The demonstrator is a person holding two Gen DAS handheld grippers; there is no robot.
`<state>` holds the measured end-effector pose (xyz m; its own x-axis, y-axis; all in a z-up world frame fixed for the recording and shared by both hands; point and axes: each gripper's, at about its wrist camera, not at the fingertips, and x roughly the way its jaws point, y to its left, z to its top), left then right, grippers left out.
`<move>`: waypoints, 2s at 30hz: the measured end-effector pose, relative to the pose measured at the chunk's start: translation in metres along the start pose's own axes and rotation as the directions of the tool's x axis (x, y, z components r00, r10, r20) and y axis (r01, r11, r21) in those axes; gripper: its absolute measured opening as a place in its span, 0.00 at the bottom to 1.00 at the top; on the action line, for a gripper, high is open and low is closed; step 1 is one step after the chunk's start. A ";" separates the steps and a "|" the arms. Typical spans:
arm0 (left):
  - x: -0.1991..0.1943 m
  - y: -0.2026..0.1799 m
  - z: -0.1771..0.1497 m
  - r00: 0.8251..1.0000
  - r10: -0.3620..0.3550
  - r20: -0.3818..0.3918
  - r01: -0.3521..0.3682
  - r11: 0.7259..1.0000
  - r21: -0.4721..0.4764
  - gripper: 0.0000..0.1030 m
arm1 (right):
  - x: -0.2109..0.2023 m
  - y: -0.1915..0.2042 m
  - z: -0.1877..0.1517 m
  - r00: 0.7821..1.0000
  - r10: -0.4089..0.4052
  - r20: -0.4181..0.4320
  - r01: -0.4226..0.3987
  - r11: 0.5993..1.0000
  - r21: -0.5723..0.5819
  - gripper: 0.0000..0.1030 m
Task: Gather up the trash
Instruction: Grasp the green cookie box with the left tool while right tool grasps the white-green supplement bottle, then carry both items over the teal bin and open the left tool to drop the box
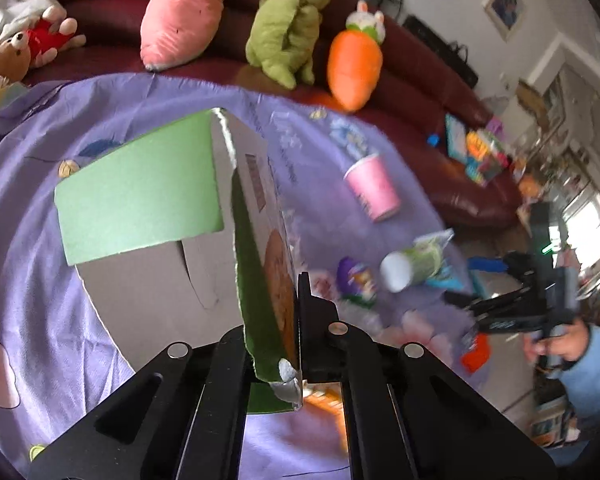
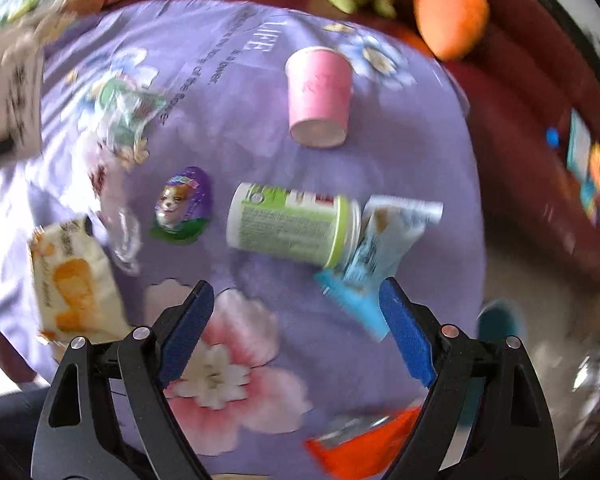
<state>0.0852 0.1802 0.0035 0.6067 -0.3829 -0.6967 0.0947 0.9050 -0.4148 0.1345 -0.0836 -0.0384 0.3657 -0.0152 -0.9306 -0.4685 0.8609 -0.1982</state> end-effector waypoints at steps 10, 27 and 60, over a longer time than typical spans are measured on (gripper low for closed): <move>0.017 -0.012 0.017 0.995 -0.099 0.004 0.099 0.992 -0.075 0.03 | 0.037 0.035 0.028 0.996 -0.071 -0.060 0.030 0.856 -0.516 0.79; 0.047 -0.020 0.024 0.996 -0.079 -0.029 0.074 0.989 -0.131 0.03 | 0.036 0.021 0.052 0.997 0.069 0.028 -0.058 0.953 -0.298 0.52; 0.154 -0.345 -0.019 0.936 -0.179 -0.303 0.271 0.916 0.296 0.03 | -0.069 -0.249 -0.211 0.910 -0.024 0.415 -0.288 0.682 0.672 0.52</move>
<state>0.1307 -0.1942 0.0283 0.3114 -0.5769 -0.7551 0.4849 0.7798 -0.3958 0.0564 -0.4038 0.0103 0.6776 0.1759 -0.7141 0.1156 0.9334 0.3396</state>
